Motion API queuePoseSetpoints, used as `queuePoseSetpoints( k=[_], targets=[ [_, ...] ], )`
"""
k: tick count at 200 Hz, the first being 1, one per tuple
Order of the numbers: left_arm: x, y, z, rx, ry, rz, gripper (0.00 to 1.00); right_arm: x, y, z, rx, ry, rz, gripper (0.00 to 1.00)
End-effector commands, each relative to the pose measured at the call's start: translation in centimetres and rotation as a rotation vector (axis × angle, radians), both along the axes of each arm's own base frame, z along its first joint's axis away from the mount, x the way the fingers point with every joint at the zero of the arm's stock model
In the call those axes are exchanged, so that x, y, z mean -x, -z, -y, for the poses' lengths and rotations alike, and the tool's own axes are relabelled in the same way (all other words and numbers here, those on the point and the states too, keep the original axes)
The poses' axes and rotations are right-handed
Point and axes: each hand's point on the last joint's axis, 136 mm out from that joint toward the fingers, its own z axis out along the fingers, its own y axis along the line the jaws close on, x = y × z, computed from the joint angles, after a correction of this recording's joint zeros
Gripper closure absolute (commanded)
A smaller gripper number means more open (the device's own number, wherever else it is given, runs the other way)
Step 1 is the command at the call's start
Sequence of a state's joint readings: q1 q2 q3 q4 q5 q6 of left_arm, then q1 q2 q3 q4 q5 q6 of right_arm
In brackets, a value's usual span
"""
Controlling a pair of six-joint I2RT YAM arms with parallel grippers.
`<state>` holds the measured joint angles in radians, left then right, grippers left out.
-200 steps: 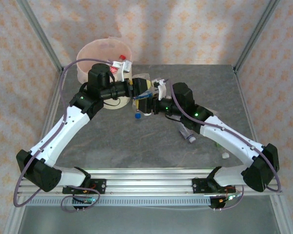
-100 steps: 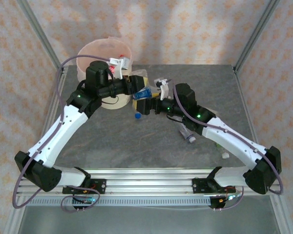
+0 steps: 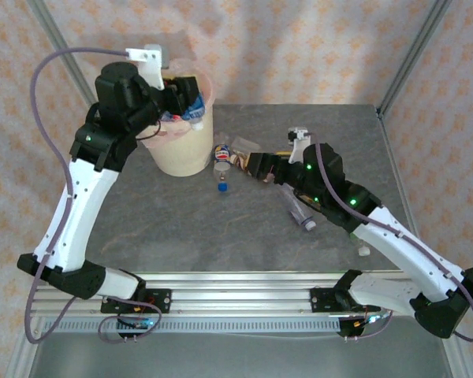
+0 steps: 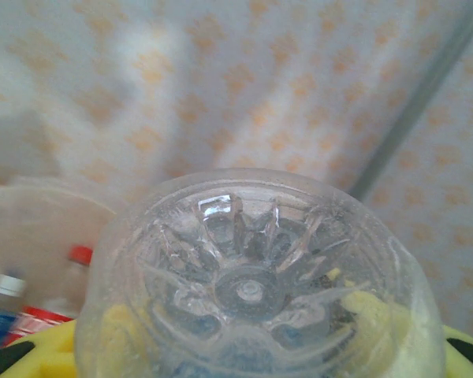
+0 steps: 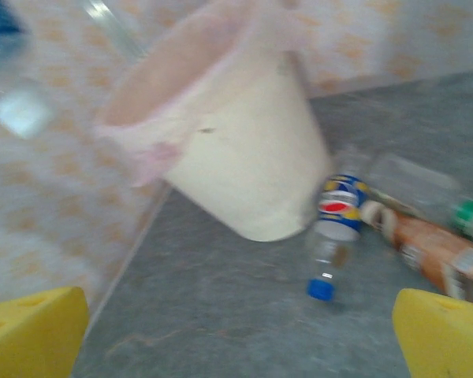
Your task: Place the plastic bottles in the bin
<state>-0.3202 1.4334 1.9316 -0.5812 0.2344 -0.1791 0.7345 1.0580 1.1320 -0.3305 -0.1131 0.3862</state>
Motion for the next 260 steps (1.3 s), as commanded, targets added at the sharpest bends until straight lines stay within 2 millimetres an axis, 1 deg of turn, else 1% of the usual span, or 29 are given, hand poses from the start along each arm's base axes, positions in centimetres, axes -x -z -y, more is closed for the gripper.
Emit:
queuePoseSetpoints(
  k=[1, 25, 45, 65, 92, 96, 98, 100, 128, 139, 149, 174, 191, 208, 220, 238, 260],
  targets=[
    [-2.1, -0.5, -3.6, -0.135, -0.148, 0.018, 0.55, -0.5, 1.6, 4.1, 0.103, 0.212, -0.072, 0.01],
    [-4.5, -0.2, -5.6, -0.204, -0.216, -0.004, 0.55, -0.6, 2.6, 6.2, 0.179, 0.315, -0.120, 0.01],
    [-6.6, 0.8, -6.6, -0.275, -0.243, -0.031, 0.55, -0.7, 3.3, 7.4, 0.249, 0.373, -0.148, 0.01],
    [-8.7, 2.2, -7.2, -0.345, -0.263, -0.068, 0.55, -0.8, 3.9, 8.3, 0.292, 0.420, -0.165, 0.01],
    [-11.5, 4.8, -8.0, -0.445, -0.276, -0.123, 0.54, -0.9, 4.5, 9.4, 0.326, 0.470, -0.172, 0.01],
    [-11.5, 4.7, -8.2, -0.454, -0.280, -0.120, 0.54, -0.8, 4.7, 9.5, 0.331, 0.474, -0.175, 0.01],
    [-12.2, 5.7, -8.1, -0.465, -0.277, -0.139, 0.54, -0.8, 4.7, 9.7, 0.335, 0.477, -0.175, 0.01],
    [-12.5, 6.1, -8.1, -0.474, -0.276, -0.149, 0.54, -0.8, 4.7, 9.7, 0.337, 0.478, -0.175, 0.01],
    [-14.7, 9.1, -8.8, -0.556, -0.284, -0.206, 0.54, -0.6, 5.4, 10.8, 0.376, 0.521, -0.182, 0.01],
    [-15.4, 10.3, -9.0, -0.574, -0.284, -0.229, 0.54, -0.6, 5.7, 11.6, 0.390, 0.560, -0.191, 0.01],
    [-15.9, 11.5, -9.2, -0.589, -0.277, -0.253, 0.54, -0.5, 6.2, 12.3, 0.403, 0.586, -0.208, 0.01],
    [-17.0, 14.5, -9.6, -0.623, -0.258, -0.316, 0.52, -0.5, 8.1, 13.3, 0.404, 0.597, -0.282, 0.01],
    [-17.4, 16.3, -9.5, -0.644, -0.238, -0.356, 0.47, -0.4, 9.7, 13.6, 0.397, 0.577, -0.339, 0.01],
    [-17.5, 17.5, -9.4, -0.651, -0.222, -0.386, 0.41, -0.3, 11.2, 13.7, 0.398, 0.547, -0.390, 0.01],
    [-17.5, 17.9, -9.3, -0.651, -0.217, -0.397, 0.35, -0.1, 12.3, 14.1, 0.408, 0.543, -0.429, 0.01],
    [-17.4, 18.1, -9.4, -0.654, -0.217, -0.404, 0.22, 0.3, 13.9, 14.5, 0.422, 0.529, -0.480, 0.01],
    [-17.1, 17.3, -9.6, -0.645, -0.231, -0.397, 0.14, 0.8, 15.9, 14.9, 0.428, 0.509, -0.539, 0.01]
  ],
)
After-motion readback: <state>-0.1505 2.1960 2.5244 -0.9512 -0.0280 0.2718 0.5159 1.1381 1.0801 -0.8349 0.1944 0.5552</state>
